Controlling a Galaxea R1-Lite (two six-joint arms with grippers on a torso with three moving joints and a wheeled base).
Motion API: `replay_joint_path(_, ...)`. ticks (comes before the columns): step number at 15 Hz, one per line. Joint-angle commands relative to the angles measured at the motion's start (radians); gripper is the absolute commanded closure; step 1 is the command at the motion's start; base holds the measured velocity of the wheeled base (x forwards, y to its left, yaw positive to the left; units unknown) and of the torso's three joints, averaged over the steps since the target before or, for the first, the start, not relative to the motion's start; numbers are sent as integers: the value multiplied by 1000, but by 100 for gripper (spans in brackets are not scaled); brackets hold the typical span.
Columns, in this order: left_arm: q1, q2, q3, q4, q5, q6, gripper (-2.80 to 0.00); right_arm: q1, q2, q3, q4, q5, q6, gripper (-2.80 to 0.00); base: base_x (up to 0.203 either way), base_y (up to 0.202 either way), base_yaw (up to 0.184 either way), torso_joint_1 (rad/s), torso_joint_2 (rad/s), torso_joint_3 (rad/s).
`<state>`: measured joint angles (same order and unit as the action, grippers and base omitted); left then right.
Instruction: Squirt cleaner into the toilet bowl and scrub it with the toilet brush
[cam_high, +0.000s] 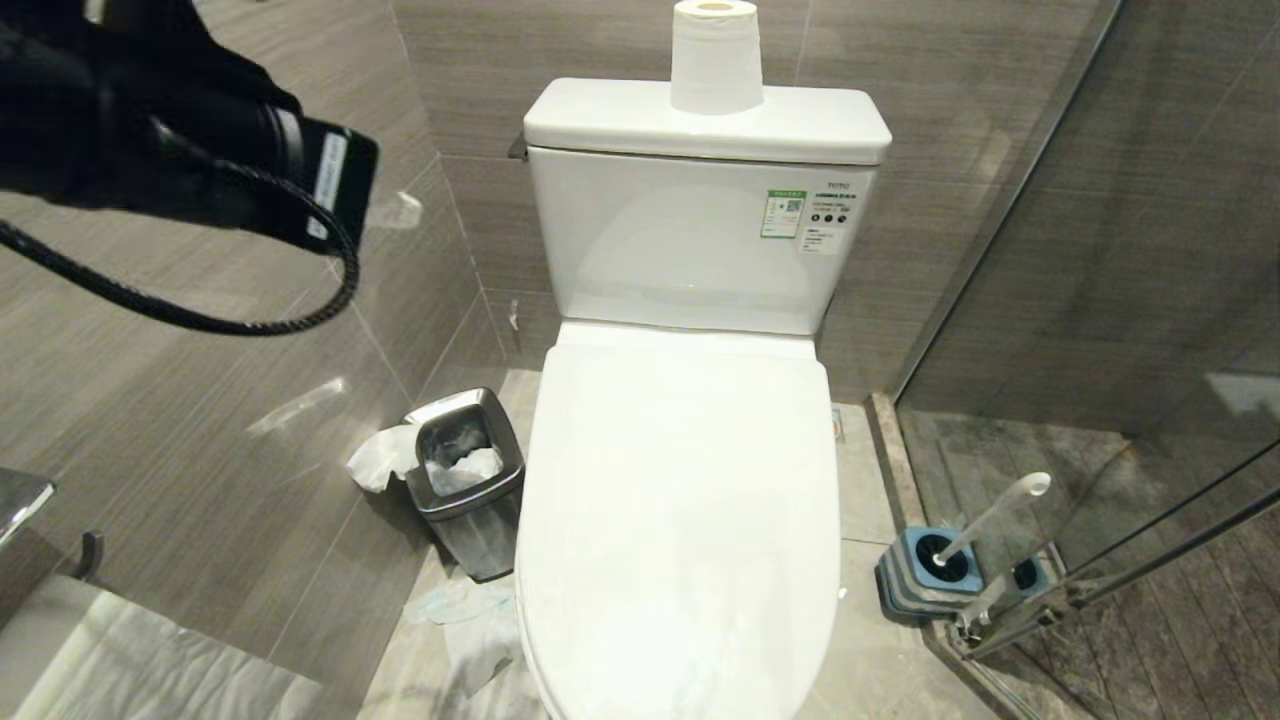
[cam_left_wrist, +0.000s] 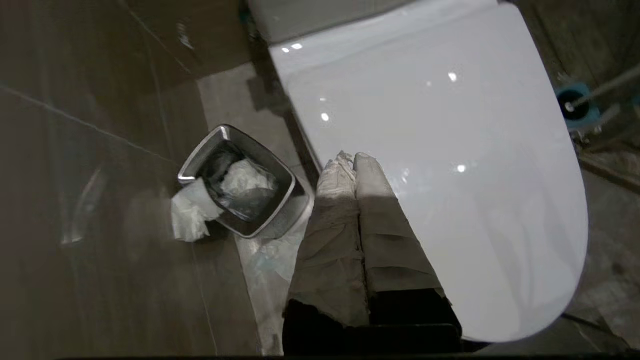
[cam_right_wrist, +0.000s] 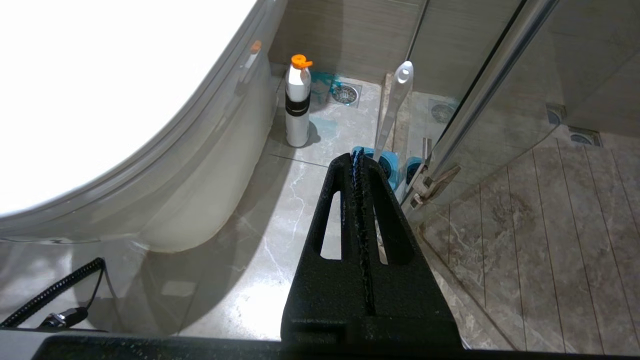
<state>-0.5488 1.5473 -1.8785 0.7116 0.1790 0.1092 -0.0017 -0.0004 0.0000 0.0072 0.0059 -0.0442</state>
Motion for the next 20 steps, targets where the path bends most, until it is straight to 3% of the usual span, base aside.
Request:
replay_joint_path(1, 57, -70, -72, 19, 22, 14, 0, 0, -1, 2, 0, 1, 0, 0, 0, 0, 0, 0, 0, 0)
replay_joint_path(5, 112, -222, -60, 25, 61, 21, 0, 0, -1, 2, 0, 1, 0, 0, 0, 0, 0, 0, 0, 0)
replay_joint_path(11, 309, -499, 83, 38, 35, 9, 0, 0, -1, 2, 0, 0, 0, 0, 0, 0, 0, 0, 0, 0)
replay_joint_path(16, 473, -778, 409, 36, -90, -67, 0, 0, -1, 2, 0, 0, 0, 0, 0, 0, 0, 0, 0, 0)
replay_joint_path(20, 557, -1036, 707, 26, -144, -103, 0, 0, -1, 2, 0, 0, 0, 0, 0, 0, 0, 0, 0, 0)
